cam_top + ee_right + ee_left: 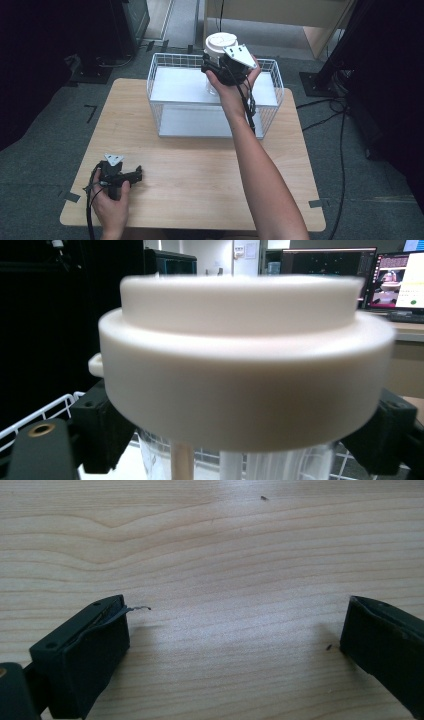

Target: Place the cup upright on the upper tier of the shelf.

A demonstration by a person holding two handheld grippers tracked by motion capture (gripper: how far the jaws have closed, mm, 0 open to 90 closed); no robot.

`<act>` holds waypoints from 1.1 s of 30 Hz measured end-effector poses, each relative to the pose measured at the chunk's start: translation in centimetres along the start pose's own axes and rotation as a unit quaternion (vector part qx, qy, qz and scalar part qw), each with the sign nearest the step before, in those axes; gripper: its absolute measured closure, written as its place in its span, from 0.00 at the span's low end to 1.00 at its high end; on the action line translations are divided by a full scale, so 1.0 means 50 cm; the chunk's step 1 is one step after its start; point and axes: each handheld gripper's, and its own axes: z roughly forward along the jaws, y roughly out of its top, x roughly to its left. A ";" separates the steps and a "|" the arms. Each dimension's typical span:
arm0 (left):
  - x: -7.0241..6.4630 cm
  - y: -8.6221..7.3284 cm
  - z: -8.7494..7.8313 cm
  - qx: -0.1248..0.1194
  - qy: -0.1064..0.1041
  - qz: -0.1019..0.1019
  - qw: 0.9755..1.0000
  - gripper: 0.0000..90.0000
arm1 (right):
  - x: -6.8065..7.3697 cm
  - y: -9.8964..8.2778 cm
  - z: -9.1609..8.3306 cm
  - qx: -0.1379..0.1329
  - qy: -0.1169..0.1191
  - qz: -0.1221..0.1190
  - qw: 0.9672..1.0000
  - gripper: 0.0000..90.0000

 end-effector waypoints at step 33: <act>0.000 0.000 0.000 -0.001 0.000 0.000 1.000 0.00 | -0.076 -0.078 -0.119 0.030 0.035 -0.026 0.999 0.00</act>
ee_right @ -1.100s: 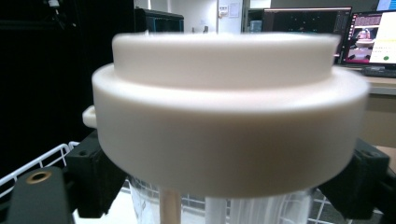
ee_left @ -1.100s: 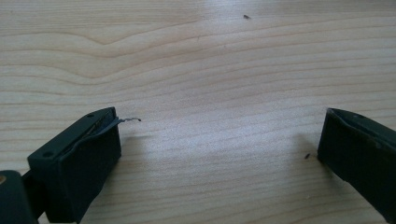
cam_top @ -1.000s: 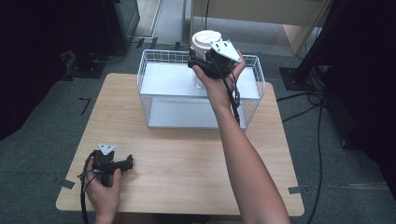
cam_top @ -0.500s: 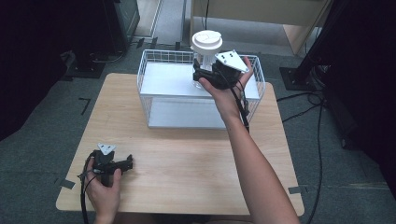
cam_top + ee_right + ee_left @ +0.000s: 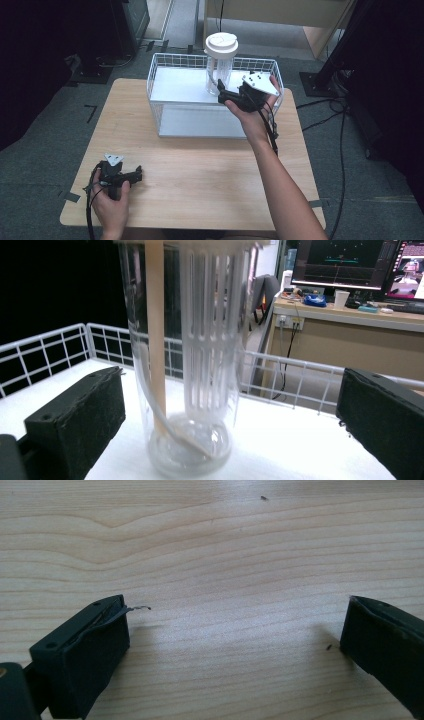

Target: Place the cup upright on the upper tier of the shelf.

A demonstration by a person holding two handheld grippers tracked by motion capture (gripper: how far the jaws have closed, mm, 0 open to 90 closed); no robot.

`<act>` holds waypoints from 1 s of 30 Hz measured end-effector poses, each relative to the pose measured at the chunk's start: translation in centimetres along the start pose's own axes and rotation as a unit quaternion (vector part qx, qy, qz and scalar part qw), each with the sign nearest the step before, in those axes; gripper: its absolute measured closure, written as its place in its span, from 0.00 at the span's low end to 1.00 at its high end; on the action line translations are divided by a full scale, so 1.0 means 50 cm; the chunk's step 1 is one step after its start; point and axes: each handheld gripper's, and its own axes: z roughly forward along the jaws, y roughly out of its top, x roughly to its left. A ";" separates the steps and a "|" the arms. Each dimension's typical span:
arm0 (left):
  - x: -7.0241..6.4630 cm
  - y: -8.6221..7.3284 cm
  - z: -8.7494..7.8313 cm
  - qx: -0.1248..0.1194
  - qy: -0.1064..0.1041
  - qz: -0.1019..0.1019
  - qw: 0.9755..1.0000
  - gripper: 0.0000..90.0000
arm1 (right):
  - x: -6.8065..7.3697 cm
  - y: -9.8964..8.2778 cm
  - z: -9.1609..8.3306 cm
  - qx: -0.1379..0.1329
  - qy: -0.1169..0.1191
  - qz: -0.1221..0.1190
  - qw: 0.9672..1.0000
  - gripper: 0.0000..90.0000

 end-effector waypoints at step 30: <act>0.000 0.000 0.000 0.001 0.000 0.001 1.000 0.00 | -0.092 -0.141 -0.149 0.017 -0.030 -0.011 0.999 0.00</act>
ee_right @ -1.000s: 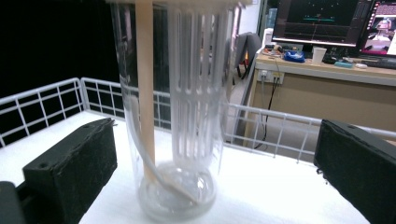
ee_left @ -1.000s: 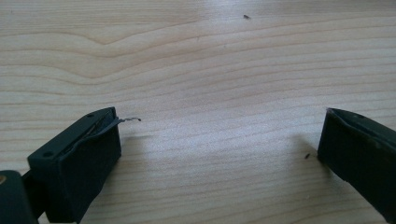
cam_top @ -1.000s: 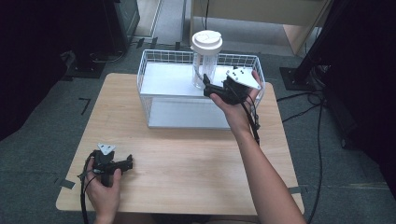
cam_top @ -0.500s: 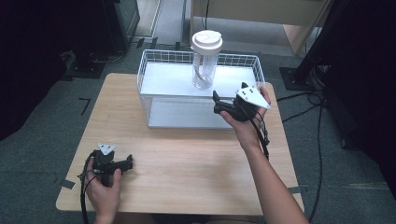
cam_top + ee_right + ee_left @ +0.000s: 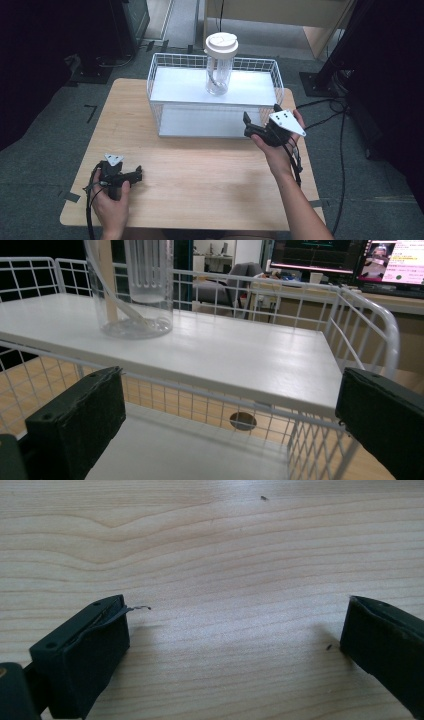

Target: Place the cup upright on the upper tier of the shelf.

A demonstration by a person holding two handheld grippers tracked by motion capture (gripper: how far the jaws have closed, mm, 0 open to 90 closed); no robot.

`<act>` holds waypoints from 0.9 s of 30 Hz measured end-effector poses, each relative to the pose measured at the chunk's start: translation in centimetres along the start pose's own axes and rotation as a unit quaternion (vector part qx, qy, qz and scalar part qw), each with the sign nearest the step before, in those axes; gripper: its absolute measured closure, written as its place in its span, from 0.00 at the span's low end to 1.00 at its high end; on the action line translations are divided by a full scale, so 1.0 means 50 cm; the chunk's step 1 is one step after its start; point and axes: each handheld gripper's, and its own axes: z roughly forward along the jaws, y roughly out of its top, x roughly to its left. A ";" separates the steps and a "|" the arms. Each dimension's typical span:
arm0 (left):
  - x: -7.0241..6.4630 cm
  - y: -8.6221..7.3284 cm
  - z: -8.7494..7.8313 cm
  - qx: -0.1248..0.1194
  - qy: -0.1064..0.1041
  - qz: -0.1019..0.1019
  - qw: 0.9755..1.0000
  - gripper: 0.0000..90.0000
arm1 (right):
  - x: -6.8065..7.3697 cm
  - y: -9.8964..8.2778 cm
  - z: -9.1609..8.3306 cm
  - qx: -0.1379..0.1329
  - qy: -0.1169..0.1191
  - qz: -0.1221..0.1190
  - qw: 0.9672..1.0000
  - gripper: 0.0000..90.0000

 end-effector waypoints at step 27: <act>0.000 0.000 0.000 0.000 0.000 0.000 1.000 0.00 | -0.104 -0.154 -0.102 0.061 -0.055 0.022 0.996 0.01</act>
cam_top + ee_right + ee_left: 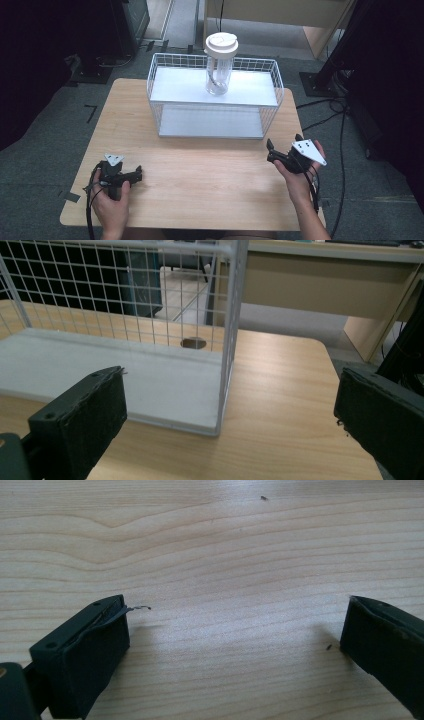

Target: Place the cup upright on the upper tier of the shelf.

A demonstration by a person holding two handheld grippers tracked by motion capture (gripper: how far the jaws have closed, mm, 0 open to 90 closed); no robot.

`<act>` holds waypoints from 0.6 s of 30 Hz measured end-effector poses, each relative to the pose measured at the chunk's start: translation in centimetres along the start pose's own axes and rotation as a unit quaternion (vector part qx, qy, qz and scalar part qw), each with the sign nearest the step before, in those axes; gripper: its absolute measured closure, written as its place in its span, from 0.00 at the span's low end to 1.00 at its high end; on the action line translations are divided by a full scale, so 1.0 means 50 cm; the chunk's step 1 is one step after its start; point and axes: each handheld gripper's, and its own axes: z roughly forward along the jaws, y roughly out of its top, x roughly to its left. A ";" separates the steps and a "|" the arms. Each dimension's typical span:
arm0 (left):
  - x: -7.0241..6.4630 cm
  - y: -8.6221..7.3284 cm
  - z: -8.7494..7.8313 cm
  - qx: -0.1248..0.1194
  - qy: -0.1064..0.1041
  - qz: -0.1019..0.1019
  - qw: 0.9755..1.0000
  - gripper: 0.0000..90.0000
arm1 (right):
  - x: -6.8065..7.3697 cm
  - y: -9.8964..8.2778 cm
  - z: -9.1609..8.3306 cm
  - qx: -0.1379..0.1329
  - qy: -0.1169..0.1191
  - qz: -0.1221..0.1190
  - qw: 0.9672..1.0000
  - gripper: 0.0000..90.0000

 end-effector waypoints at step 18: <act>0.000 0.000 0.000 -0.001 0.000 -0.001 1.000 0.00 | -0.041 -0.085 -0.031 0.040 -0.022 0.010 0.999 0.01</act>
